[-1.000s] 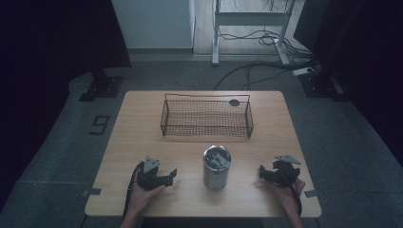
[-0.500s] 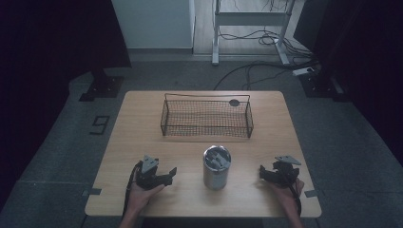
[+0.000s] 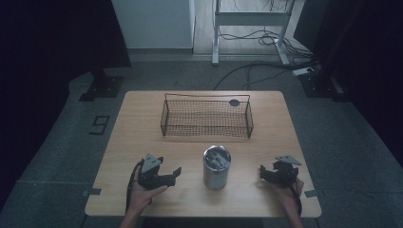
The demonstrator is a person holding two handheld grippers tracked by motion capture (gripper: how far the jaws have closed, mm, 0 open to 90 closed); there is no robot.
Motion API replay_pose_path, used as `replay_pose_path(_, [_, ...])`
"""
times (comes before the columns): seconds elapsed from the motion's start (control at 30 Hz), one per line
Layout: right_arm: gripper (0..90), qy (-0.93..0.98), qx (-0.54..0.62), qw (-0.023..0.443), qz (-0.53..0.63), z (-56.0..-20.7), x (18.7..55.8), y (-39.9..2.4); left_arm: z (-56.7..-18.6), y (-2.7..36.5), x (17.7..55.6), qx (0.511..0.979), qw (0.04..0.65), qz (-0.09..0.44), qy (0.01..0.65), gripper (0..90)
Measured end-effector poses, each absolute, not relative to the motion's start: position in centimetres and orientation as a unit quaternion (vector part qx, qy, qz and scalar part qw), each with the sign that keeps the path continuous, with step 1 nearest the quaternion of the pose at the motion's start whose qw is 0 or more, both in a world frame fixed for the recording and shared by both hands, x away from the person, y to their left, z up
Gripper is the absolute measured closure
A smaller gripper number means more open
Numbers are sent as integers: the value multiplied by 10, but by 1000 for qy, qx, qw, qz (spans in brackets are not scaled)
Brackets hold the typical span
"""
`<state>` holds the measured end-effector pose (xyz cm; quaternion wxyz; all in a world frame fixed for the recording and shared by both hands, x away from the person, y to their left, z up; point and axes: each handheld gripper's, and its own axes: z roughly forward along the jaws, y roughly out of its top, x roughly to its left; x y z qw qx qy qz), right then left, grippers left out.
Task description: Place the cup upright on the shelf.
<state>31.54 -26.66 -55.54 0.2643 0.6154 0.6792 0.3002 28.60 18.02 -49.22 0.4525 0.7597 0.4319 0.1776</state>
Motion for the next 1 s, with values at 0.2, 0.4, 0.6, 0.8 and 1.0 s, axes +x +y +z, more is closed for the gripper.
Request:
replay_pose_path(0.2, [106,678,616,266,300,-555,315,-266,-483,169,285,766,459,171,416,98])
replay_pose_path(0.4, [109,677,617,265,301,-555,315,-267,-479,161,285,770,463,171,405,74])
replay_pose_path(0.6, [113,677,617,266,301,-555,315,-267,-477,146,283,782,465,162,382,47])
replay_pose_path(0.8, [119,676,618,267,301,-555,315,-267,-478,134,283,791,463,154,369,0])
replay_pose_path(1.0, [124,675,619,267,301,-555,315,-267,-477,121,281,800,462,145,354,0])
